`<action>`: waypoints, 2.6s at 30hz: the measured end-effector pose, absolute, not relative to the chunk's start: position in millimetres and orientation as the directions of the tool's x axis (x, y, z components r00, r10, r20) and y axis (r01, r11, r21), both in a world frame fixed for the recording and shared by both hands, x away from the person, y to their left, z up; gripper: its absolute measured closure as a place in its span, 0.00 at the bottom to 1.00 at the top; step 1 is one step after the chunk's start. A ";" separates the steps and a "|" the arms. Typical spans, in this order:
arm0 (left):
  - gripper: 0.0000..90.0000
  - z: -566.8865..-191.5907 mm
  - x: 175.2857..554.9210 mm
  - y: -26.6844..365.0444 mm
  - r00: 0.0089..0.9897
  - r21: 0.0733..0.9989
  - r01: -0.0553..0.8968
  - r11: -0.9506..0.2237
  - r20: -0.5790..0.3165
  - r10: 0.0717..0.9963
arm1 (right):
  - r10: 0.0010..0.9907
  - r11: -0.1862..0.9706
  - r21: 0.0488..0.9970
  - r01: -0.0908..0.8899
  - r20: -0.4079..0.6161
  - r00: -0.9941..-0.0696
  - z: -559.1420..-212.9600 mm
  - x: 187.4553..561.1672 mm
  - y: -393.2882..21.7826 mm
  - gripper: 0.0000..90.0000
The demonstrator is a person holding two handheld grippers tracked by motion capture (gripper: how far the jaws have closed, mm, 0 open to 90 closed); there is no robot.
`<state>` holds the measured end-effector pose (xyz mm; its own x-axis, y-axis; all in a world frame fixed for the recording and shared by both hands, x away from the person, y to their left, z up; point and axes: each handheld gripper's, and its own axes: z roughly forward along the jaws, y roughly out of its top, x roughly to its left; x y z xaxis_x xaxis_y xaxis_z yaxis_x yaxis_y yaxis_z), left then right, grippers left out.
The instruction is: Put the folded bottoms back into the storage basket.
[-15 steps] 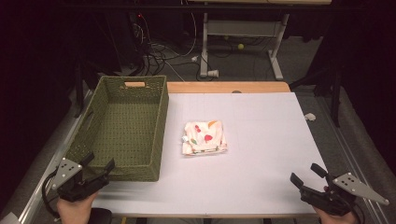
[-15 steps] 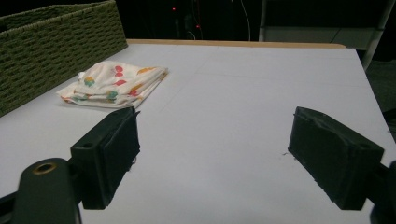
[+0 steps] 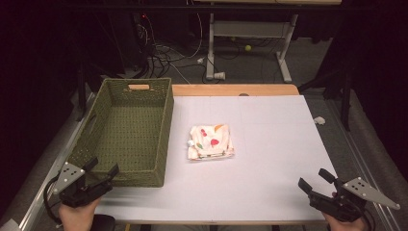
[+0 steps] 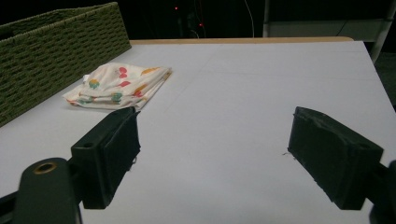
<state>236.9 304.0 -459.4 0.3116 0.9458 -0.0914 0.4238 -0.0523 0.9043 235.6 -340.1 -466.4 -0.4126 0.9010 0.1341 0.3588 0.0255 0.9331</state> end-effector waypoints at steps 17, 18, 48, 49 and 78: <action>0.26 -457.7 237.4 298.3 0.321 0.905 0.418 -0.076 -0.069 0.945 | 0.904 0.045 0.931 0.363 0.116 -0.412 -467.3 236.7 -338.7 0.19; 0.26 -457.6 237.4 298.0 0.323 0.905 0.418 -0.079 -0.066 0.944 | 0.904 0.050 0.931 0.362 0.112 -0.412 -467.3 236.7 -338.2 0.19; 0.27 -440.1 242.3 274.2 0.414 0.917 0.394 -0.064 -0.114 0.903 | 0.899 0.099 0.931 0.353 0.068 -0.433 -467.7 236.1 -331.8 0.19; 0.27 -438.7 243.1 273.1 0.416 0.918 0.392 -0.062 -0.117 0.902 | 0.899 0.100 0.930 0.354 0.069 -0.434 -467.9 236.2 -331.6 0.19; 0.27 -421.1 266.3 228.1 0.518 0.921 0.354 -0.163 -0.048 0.854 | 0.895 0.101 0.927 0.361 0.074 -0.440 -468.6 237.2 -332.4 0.19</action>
